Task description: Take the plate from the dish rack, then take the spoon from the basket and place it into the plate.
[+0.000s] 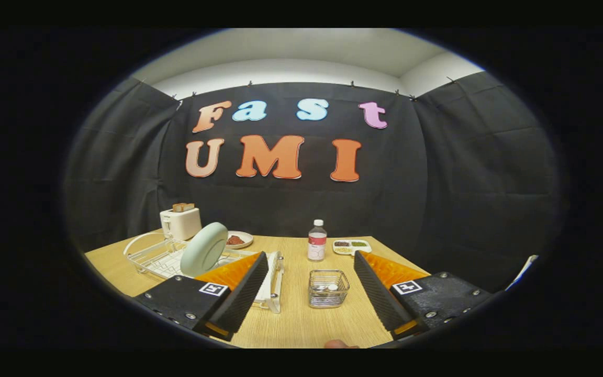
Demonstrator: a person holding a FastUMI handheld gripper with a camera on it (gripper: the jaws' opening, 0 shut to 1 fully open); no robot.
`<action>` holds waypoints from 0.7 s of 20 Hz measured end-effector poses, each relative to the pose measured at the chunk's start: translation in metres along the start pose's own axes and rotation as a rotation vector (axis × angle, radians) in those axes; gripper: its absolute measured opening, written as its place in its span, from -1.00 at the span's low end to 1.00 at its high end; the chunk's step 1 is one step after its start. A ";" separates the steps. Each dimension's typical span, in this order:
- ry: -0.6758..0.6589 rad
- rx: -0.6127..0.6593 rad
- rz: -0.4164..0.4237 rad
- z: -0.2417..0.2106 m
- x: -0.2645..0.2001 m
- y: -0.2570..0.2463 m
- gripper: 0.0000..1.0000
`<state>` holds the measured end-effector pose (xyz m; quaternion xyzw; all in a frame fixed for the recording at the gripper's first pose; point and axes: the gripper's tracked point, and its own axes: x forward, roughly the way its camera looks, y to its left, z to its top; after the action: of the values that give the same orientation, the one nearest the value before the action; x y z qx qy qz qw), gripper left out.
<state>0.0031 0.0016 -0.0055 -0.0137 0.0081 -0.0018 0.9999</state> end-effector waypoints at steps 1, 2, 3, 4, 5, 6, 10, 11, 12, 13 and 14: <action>0.002 0.003 0.000 0.000 0.000 0.001 0.96; 0.005 0.004 0.001 -0.001 0.002 0.001 0.96; 0.007 0.003 0.001 -0.001 0.002 0.001 0.96; 0.009 0.002 -0.001 -0.003 0.002 0.001 0.96; 0.011 0.001 0.001 -0.003 0.003 0.002 0.96; 0.013 -0.001 0.002 -0.003 0.004 0.002 0.96; 0.020 -0.006 0.006 -0.002 0.010 0.006 0.96; 0.023 -0.004 0.015 0.000 0.014 0.010 0.96; 0.033 0.000 0.019 0.000 0.018 0.011 0.96; 0.043 0.005 0.026 0.001 0.022 0.014 0.96; 0.048 0.011 0.037 0.004 0.026 0.019 0.96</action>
<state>0.0292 0.0203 -0.0028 -0.0080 0.0324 0.0162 0.9993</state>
